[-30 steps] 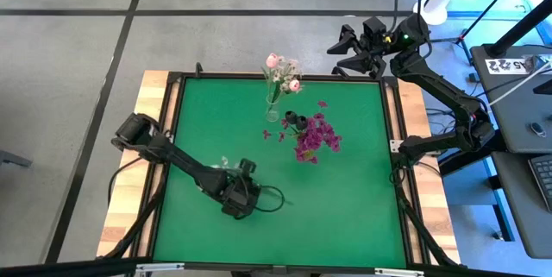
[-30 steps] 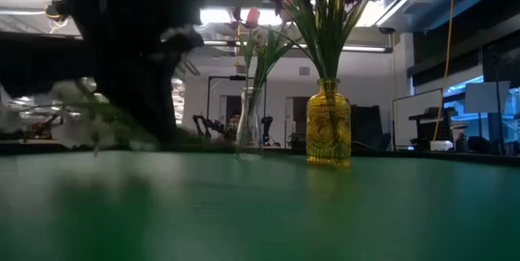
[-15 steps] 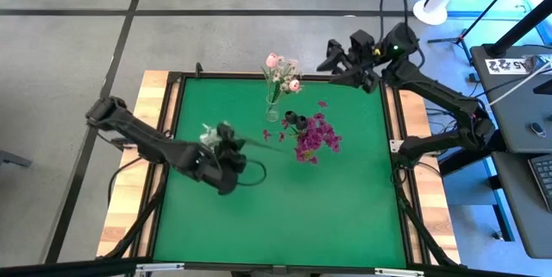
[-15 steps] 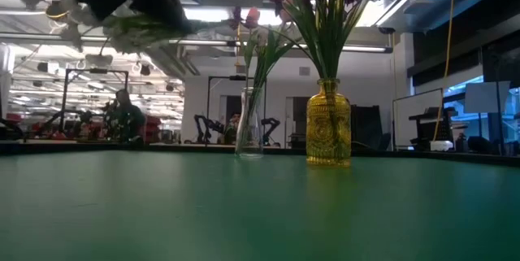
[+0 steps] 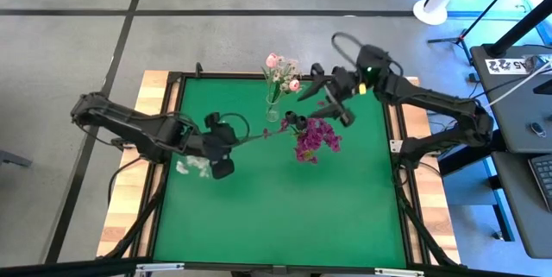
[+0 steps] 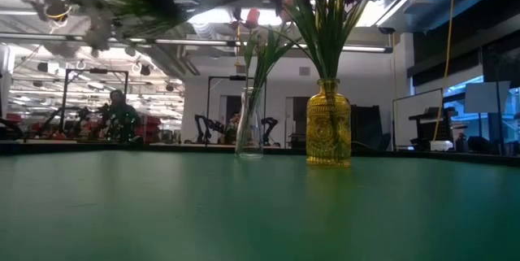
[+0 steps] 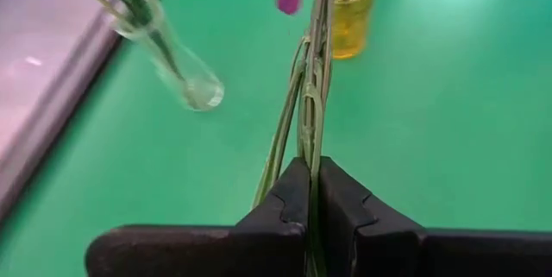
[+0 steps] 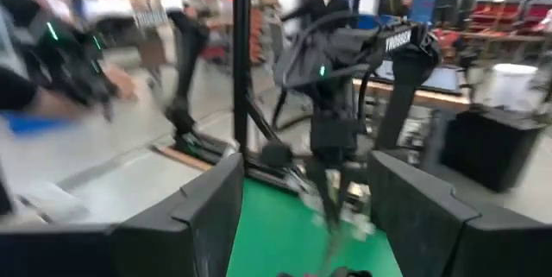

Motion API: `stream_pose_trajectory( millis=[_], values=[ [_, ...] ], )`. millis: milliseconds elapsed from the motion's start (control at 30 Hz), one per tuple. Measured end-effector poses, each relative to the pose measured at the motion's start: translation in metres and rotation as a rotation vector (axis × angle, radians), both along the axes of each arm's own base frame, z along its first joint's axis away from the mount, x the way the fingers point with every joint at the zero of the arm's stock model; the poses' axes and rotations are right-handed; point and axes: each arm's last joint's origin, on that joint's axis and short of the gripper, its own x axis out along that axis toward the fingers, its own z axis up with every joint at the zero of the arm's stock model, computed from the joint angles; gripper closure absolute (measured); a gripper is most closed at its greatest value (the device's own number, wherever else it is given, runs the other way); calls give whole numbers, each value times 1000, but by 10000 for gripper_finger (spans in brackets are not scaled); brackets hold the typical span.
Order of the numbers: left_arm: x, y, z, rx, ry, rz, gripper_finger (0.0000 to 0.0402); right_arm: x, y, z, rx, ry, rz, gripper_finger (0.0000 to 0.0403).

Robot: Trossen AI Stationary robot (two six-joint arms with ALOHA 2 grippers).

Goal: Sort flowers into vase by color
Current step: Put the white flowers into the transparent vase

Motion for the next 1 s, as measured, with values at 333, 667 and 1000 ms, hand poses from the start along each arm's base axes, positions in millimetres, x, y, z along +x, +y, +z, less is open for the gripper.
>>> stream_pose_trajectory(
  millis=[333,667,1000],
  values=[
    [-25,-4,20,-197,-122,41,400,17,47,-19,-365,27,-251,157],
    [-47,7,44,-319,-333,165,400,28,92,-21,-749,-44,-480,157],
    [-34,28,56,-382,-476,207,394,54,119,-31,-1069,-133,-676,157]
  ],
)
